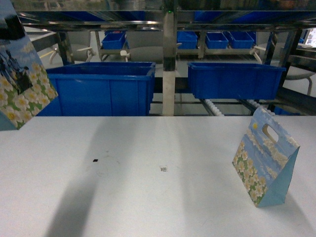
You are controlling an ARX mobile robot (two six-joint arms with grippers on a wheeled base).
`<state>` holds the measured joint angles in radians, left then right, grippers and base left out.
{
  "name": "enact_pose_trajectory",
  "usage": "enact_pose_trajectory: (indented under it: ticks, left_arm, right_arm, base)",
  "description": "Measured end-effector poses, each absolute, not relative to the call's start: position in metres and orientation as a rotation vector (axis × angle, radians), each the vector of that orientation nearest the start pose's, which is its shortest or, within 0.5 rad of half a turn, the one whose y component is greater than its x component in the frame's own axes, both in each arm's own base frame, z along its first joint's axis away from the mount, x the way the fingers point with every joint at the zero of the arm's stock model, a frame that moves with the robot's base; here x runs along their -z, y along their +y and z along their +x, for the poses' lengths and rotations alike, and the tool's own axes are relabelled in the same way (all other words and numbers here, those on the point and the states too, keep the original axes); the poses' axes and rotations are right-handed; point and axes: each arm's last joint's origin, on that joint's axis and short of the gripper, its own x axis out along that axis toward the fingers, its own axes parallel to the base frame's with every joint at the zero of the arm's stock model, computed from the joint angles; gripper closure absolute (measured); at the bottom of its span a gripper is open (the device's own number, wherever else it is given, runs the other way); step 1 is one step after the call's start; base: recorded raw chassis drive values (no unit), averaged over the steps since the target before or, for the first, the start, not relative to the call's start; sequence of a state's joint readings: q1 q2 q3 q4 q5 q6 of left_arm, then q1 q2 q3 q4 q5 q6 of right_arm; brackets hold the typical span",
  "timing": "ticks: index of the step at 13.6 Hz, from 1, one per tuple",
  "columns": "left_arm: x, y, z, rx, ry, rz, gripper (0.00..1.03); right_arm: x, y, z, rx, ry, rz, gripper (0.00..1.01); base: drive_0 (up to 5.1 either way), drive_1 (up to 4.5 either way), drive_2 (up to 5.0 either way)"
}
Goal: Move flower gift bag to table near conveyor
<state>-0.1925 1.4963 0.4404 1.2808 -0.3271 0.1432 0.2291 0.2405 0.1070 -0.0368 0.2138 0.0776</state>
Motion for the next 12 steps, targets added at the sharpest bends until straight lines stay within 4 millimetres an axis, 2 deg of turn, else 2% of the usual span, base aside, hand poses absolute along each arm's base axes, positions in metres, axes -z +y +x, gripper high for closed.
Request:
enact_pose_trajectory:
  ticks: [4, 6, 9, 11, 12]
  left_arm:
    - [-0.174, -0.057, 0.283, -0.171, -0.093, 0.115, 1.01]
    - [-0.146, -0.063, 0.301, -0.181, -0.002, 0.133, 1.01]
    - [-0.133, -0.068, 0.331, -0.196, 0.011, 0.132, 1.01]
    - [-0.124, -0.059, 0.351, -0.239, 0.012, 0.088, 1.01]
    - [-0.121, -0.057, 0.353, -0.251, 0.015, 0.08, 1.01]
  right_arm:
    - [-0.177, 0.019, 0.108, -0.009, 0.166, 0.04, 0.03]
    - [-0.177, 0.019, 0.108, -0.009, 0.167, 0.04, 0.03]
    - [-0.177, 0.019, 0.108, -0.009, 0.167, 0.04, 0.03]
    - [-0.177, 0.019, 0.108, -0.009, 0.167, 0.04, 0.03]
    - [-0.177, 0.019, 0.108, -0.009, 0.167, 0.04, 0.03]
  base:
    - [0.0, 0.0, 0.0]
    - [0.0, 0.0, 0.0]
    - [0.0, 0.0, 0.0]
    - [0.0, 0.0, 0.0]
    - [0.0, 0.0, 0.0]
